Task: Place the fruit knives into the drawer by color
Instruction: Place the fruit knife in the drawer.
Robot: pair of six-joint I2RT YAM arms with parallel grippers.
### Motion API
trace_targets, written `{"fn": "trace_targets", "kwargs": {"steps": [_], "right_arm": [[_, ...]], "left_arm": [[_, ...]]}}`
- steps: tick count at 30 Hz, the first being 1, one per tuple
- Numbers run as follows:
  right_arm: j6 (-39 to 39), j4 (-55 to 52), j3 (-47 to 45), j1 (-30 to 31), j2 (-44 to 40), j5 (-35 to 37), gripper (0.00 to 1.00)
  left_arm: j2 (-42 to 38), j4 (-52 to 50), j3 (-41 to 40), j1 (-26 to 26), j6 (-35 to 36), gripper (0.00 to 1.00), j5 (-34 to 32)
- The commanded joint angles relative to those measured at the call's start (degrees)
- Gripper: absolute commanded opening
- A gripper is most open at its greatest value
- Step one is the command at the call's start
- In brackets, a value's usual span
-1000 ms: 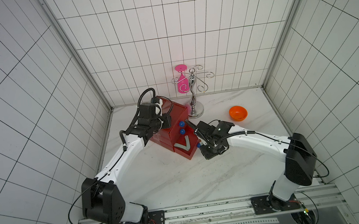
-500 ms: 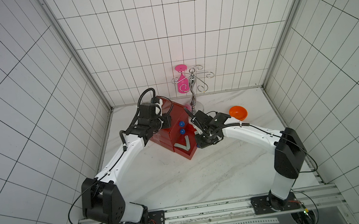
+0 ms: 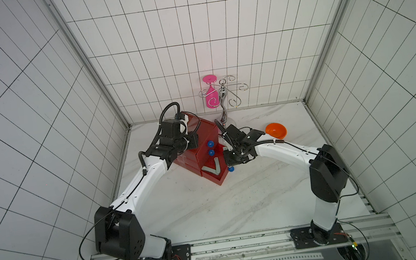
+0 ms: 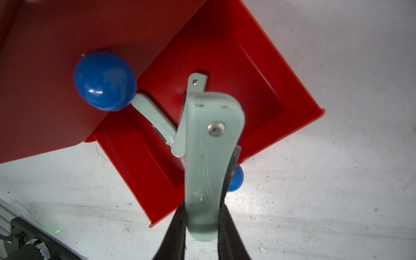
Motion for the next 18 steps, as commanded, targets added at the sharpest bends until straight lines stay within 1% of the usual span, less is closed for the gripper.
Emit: {"fn": "trace_targets", "kwargs": {"steps": [1, 18], "right_arm": [[1.3, 1.4, 7.0, -0.6, 1.6, -1.0, 0.16], [2.6, 4.2, 8.5, -1.1, 5.5, -2.5, 0.16]], "left_arm": [[4.2, -16.5, -4.2, 1.3, 0.3, 0.00, -4.2], [4.2, -16.5, -4.2, 1.6, 0.3, 0.00, -3.8]]}}
